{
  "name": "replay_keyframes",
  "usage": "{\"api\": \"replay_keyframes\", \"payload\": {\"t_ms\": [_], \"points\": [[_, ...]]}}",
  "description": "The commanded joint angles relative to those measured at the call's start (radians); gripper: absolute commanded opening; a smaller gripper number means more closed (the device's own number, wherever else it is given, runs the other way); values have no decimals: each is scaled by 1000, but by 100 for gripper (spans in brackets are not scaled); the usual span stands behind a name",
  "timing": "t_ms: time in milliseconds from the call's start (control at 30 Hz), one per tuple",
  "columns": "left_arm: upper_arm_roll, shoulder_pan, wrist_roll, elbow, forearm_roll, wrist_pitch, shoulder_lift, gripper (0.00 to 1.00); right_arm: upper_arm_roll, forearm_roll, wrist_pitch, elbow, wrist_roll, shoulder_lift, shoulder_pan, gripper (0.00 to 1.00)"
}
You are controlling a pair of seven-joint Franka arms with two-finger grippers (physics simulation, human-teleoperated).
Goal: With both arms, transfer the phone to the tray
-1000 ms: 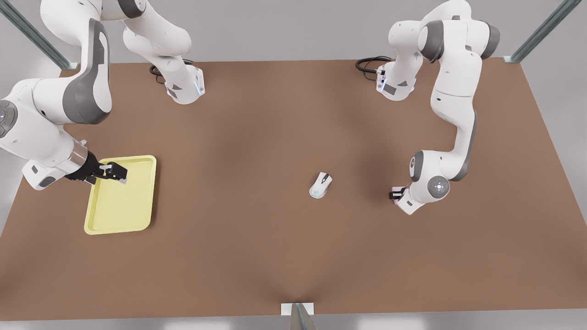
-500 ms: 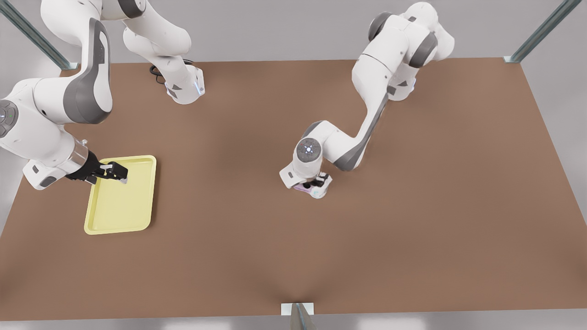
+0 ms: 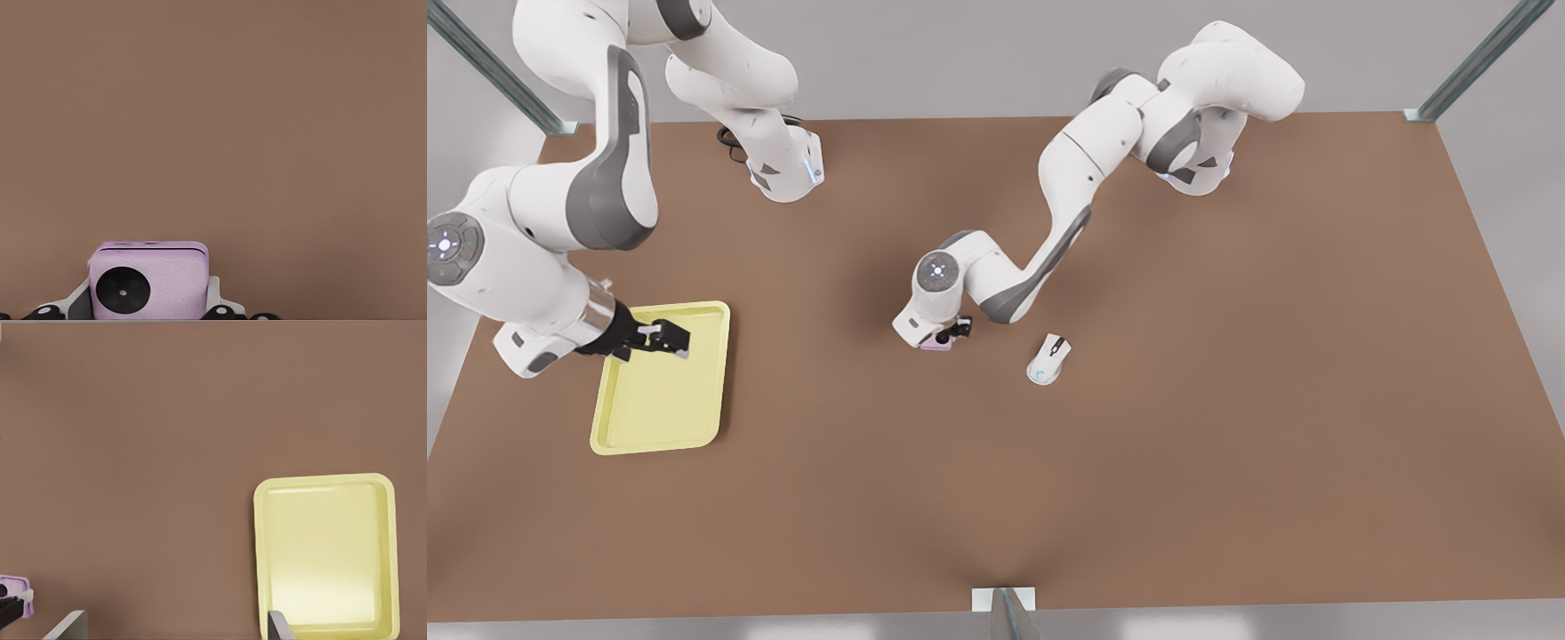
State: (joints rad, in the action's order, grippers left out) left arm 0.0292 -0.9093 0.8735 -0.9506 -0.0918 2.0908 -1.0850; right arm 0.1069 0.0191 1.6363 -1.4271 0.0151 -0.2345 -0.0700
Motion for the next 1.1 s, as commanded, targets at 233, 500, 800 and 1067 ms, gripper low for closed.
{"api": "replay_keyframes", "payload": {"t_ms": [233,500,800,1067], "points": [[0,194,61,-10,-5,-506,302,100,17,5,3,0,-6,-8,1,100],[-14,773,-757,-722,98,-426,1036,100,85,7,3,39,8,-98,122,100],[-15,771,-740,-455,73,-657,846,100,85,-27,221,80,793,-330,457,100],[-12,771,-748,-450,69,-635,801,100,83,-30,278,-19,1054,-351,550,100]]}}
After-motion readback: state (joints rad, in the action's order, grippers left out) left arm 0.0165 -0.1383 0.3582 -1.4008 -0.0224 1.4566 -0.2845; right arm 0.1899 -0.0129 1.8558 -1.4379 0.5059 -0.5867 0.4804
